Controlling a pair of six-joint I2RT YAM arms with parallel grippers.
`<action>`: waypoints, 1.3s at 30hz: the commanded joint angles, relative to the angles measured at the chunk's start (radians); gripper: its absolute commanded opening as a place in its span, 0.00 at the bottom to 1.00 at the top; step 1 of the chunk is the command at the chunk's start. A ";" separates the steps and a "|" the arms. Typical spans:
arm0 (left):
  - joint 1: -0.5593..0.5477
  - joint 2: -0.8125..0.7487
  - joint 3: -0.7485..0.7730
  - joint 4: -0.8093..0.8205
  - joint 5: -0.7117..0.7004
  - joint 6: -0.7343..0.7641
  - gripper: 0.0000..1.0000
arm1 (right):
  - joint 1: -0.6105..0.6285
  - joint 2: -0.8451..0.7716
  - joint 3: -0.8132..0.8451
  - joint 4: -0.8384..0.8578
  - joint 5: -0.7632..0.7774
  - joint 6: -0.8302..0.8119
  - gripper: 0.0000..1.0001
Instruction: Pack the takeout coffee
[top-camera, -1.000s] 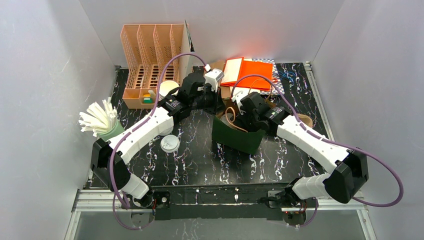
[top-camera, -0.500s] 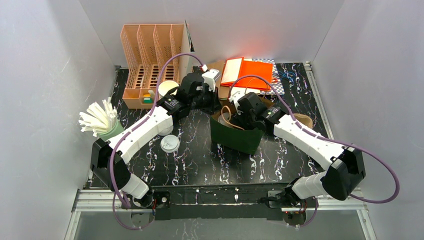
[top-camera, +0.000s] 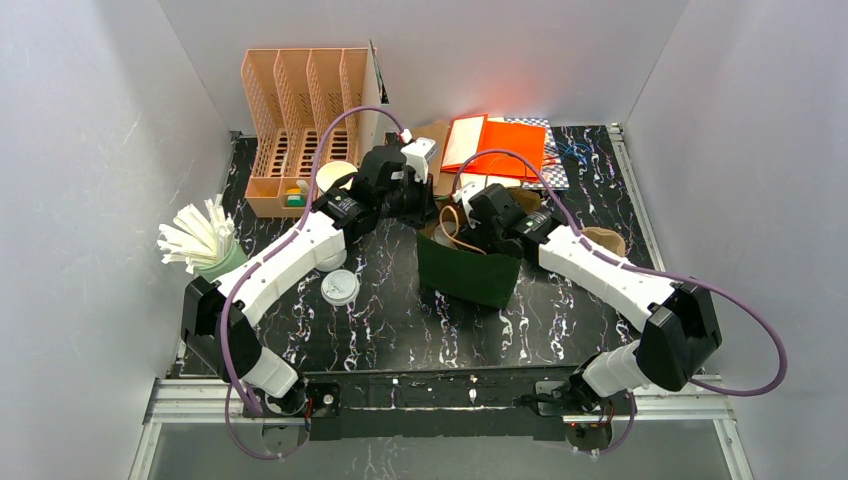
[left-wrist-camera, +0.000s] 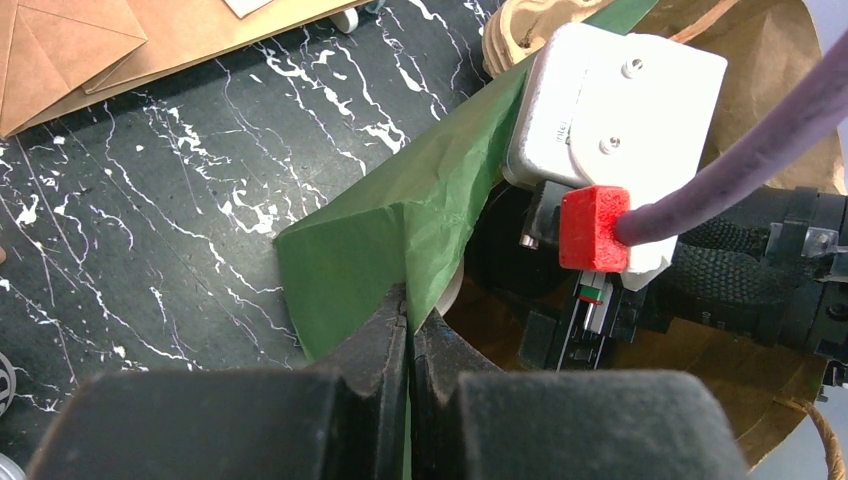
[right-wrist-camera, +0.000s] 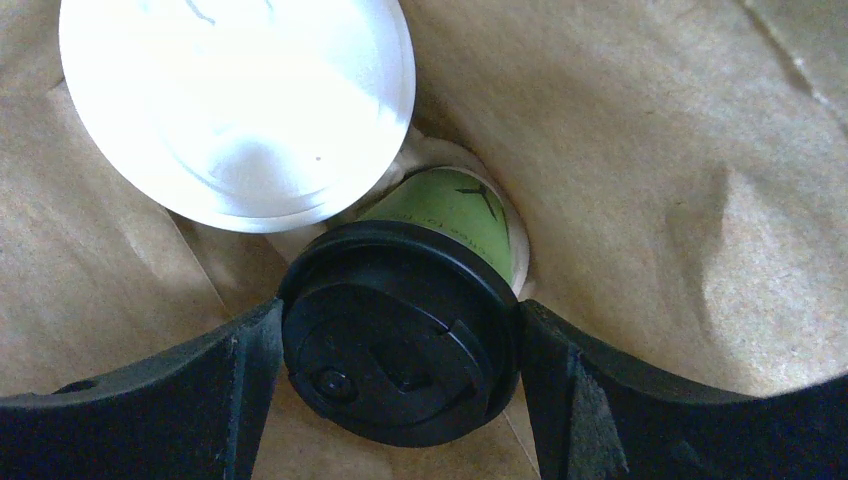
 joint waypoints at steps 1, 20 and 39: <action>0.007 -0.025 0.043 0.024 0.012 0.016 0.00 | -0.001 0.093 -0.039 -0.201 -0.059 0.076 0.70; 0.018 0.006 0.088 0.004 0.015 0.058 0.00 | -0.001 0.055 0.228 -0.322 -0.074 0.058 0.98; 0.020 0.019 0.095 0.004 0.026 0.062 0.00 | -0.001 0.017 0.328 -0.315 -0.020 0.015 0.98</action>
